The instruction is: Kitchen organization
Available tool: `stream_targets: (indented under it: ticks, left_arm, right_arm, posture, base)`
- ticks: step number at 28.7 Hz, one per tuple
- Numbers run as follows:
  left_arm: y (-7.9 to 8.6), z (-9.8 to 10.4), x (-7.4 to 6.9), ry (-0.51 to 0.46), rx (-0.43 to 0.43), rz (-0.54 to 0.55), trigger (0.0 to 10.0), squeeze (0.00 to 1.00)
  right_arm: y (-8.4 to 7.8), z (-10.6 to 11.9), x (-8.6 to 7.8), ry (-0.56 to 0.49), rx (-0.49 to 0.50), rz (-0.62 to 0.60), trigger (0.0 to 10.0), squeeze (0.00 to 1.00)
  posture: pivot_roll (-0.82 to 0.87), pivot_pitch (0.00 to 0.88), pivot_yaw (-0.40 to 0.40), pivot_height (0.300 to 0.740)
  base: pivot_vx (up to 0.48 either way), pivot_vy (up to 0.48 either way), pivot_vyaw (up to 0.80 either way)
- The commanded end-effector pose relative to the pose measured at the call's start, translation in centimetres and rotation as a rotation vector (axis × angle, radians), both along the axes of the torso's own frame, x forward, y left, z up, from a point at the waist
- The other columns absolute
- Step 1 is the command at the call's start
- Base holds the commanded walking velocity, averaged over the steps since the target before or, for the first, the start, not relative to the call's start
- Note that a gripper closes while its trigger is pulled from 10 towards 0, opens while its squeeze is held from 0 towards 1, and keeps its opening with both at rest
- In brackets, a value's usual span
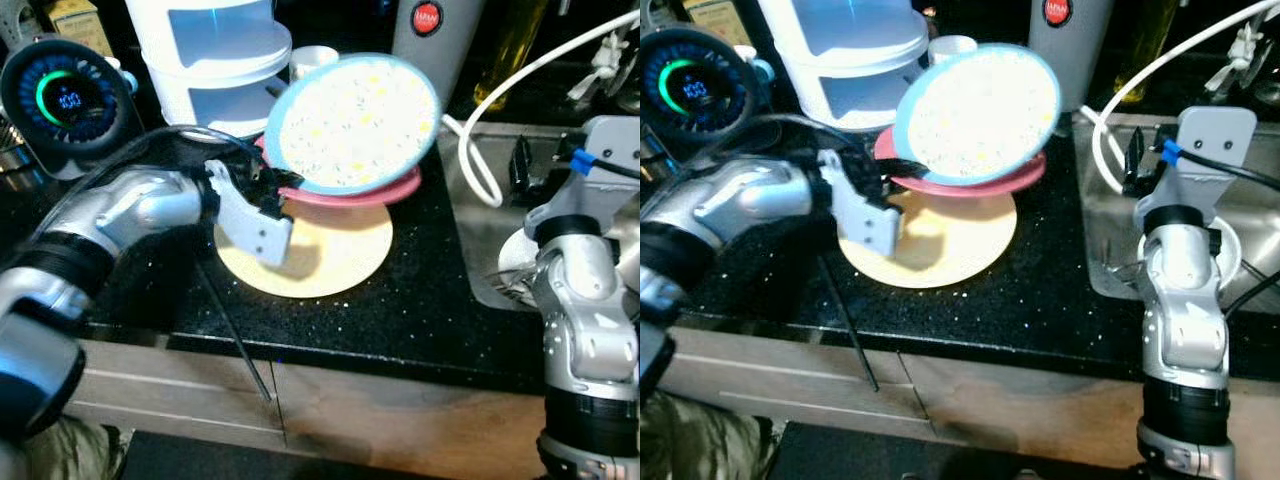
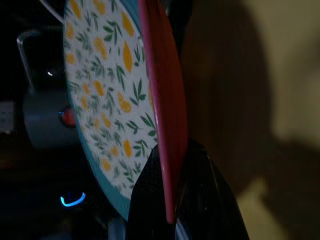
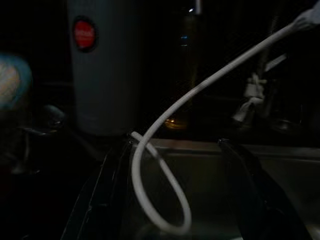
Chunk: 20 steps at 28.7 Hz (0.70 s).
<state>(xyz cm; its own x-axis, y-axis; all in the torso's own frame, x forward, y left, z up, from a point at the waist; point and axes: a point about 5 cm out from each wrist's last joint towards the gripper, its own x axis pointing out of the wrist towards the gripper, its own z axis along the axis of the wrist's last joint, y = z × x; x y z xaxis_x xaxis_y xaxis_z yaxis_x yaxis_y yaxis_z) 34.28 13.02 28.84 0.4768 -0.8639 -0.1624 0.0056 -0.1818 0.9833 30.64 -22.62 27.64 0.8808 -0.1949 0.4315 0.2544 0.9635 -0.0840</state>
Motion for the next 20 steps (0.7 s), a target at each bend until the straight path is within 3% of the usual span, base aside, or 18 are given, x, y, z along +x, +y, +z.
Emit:
stream_targets:
  ticks: [1, 5, 8, 10, 13, 14, 17, 19, 20]
  left_arm:
    - [0.4, 2.0, -1.2, -0.044, -0.046, -0.035, 10.0, 0.0]
    - [0.8, 2.0, -3.5, -0.016, -0.021, -0.077, 10.0, 0.0]
    - [1.1, 0.7, -5.0, 0.11, -0.002, -0.07, 10.0, 0.0]
    - [1.5, -0.4, -5.3, 0.19, 0.008, -0.045, 10.0, 0.0]
    - [2.0, -1.5, -4.9, 0.214, 0.041, -0.012, 10.0, 0.0]
    - [2.2, -1.9, -4.5, 0.218, 0.052, 0.018, 10.0, 1.0]
    - [2.4, -1.6, -3.5, 0.215, 0.014, 0.072, 10.0, 1.0]
    - [2.3, -0.9, -4.1, 0.32, -0.023, 0.077, 10.0, 0.95]
    - [2.3, -0.4, -4.7, 0.427, -0.057, 0.057, 10.0, 0.0]
  right_arm:
    - [0.2, -0.3, 0.3, 0.01, 0.009, 0.016, 10.0, 0.0]
    - [0.3, -0.3, 0.6, 0.012, 0.01, 0.028, 10.0, 0.0]
    - [0.4, -0.3, 0.7, 0.014, 0.01, 0.034, 10.0, 0.0]
    - [0.4, -0.3, 0.9, 0.015, 0.01, 0.037, 10.0, 0.0]
    - [0.5, -0.3, 1.0, 0.015, 0.01, 0.04, 10.0, 0.0]
    - [0.5, -0.2, 1.0, 0.012, 0.009, 0.043, 10.0, 0.0]
    - [0.3, 0.0, 1.0, 0.006, 0.006, 0.04, 10.0, 0.0]
    - [0.1, 0.0, 0.9, 0.006, 0.004, 0.033, 10.0, 0.0]
    - [0.0, 0.0, 0.8, 0.007, 0.004, 0.029, 10.0, 0.0]
  posture:
    - [0.09, 0.122, 0.025, 0.74]
    - [0.1, 0.126, 0.015, 0.74]
    - [0.11, 0.126, 0.005, 0.74]
    - [0.11, 0.126, 0.003, 0.74]
    - [0.11, 0.123, 0.0, 0.74]
    - [0.11, 0.123, 0.0, 0.74]
    - [0.1, 0.117, -0.002, 0.74]
    - [0.09, 0.116, -0.002, 0.74]
    - [0.09, 0.116, -0.002, 0.74]
  base:
    - [0.0, 0.0, 0.0]
    - [0.0, 0.0, 0.0]
    - [0.0, 0.0, 0.0]
    - [0.0, 0.0, 0.0]
    - [0.0, 0.0, 0.0]
    - [0.0, 0.0, 0.0]
    - [0.0, 0.0, 0.0]
    - [0.0, 0.0, 0.0]
    - [0.0, 0.0, 0.0]
